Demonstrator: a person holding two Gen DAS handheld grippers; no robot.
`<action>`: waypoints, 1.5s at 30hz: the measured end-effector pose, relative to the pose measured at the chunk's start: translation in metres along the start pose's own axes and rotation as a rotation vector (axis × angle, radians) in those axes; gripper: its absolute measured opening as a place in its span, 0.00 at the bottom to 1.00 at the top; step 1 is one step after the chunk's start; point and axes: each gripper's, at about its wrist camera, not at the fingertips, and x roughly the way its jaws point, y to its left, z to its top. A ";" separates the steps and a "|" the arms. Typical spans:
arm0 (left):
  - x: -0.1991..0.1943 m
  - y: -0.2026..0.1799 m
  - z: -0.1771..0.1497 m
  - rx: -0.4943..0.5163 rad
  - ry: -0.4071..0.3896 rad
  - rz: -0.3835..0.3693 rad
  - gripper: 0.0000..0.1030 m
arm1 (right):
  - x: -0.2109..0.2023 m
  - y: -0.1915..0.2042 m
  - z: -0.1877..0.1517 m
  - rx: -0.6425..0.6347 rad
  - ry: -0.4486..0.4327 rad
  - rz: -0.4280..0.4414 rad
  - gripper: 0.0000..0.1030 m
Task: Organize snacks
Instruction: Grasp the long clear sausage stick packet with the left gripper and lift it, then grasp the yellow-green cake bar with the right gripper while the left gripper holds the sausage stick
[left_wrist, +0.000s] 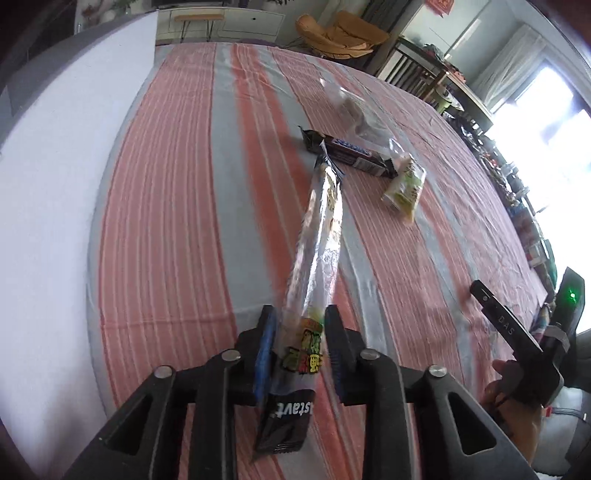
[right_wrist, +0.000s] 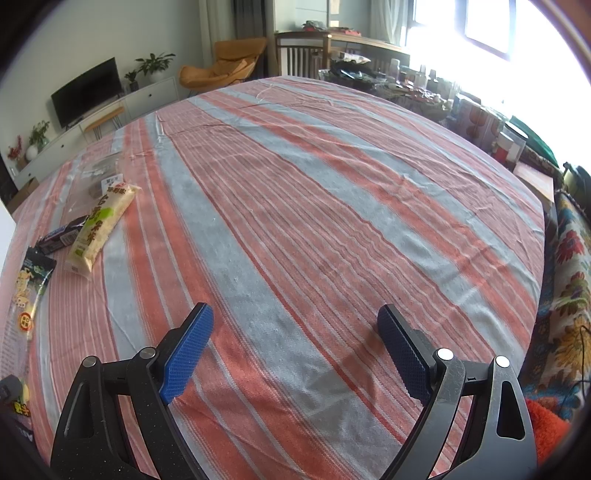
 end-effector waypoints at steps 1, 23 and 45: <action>-0.002 0.001 0.003 -0.003 -0.020 0.027 0.69 | 0.000 -0.001 0.000 0.000 0.000 0.000 0.90; 0.021 -0.010 -0.012 0.175 -0.182 0.257 1.00 | 0.000 0.001 -0.001 0.000 -0.001 0.000 0.90; 0.017 -0.008 -0.012 0.186 -0.184 0.256 1.00 | 0.000 0.000 0.000 0.001 -0.002 0.002 0.90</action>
